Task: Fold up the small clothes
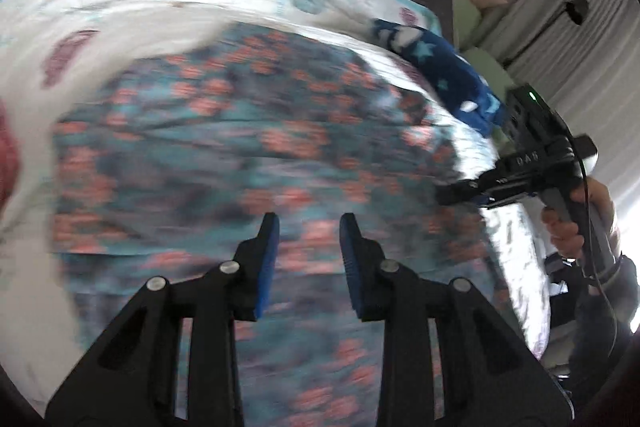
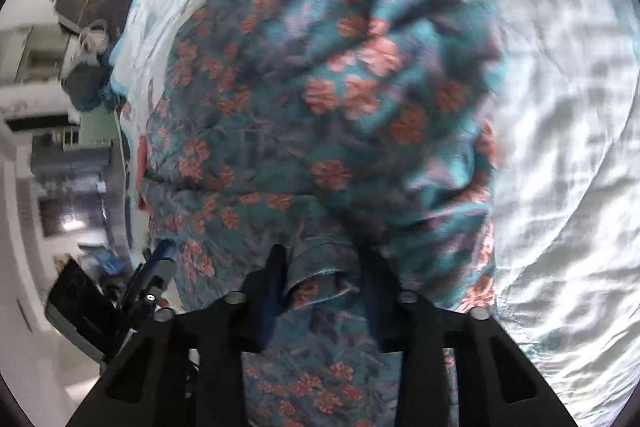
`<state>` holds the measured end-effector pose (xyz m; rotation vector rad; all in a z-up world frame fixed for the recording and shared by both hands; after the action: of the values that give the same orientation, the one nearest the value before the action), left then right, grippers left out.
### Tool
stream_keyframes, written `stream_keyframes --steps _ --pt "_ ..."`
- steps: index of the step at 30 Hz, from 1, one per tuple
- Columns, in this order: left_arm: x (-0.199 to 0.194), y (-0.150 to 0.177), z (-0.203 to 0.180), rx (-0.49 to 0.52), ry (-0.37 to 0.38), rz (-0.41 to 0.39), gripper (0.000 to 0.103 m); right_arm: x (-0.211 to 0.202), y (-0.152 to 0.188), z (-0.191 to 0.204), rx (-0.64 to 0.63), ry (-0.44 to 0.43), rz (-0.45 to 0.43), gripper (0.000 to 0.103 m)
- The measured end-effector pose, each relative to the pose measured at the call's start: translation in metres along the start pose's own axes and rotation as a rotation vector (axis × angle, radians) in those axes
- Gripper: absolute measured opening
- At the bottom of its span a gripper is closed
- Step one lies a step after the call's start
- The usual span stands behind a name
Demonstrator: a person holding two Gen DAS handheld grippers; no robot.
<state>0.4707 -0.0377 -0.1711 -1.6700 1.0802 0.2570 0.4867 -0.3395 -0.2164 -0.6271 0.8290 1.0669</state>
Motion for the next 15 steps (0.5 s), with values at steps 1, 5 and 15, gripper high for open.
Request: stream_keyframes --steps 1,5,15 --pt "-0.005 -0.002 0.012 -0.022 -0.013 -0.007 0.032 -0.001 -0.001 -0.002 0.017 -0.018 -0.010 0.007" --pt "-0.026 -0.011 0.053 -0.103 -0.043 -0.055 0.032 -0.030 -0.007 0.024 -0.099 -0.068 -0.110 0.007" --pt "-0.009 0.003 0.085 -0.007 -0.223 -0.079 0.032 -0.077 -0.049 0.058 -0.272 0.005 -0.245 0.007"
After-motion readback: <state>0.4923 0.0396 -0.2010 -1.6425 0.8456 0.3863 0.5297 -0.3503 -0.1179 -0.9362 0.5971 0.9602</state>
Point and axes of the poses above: each gripper's, at about its wrist camera, not at the fingertips, and x roughly the way its jaws point, z to its left, y to its underside, the point moved 4 cm from there along x, roughly the way its jaws point, and after that the axes turned 12 degrees about -z, right-handed, at the moved point
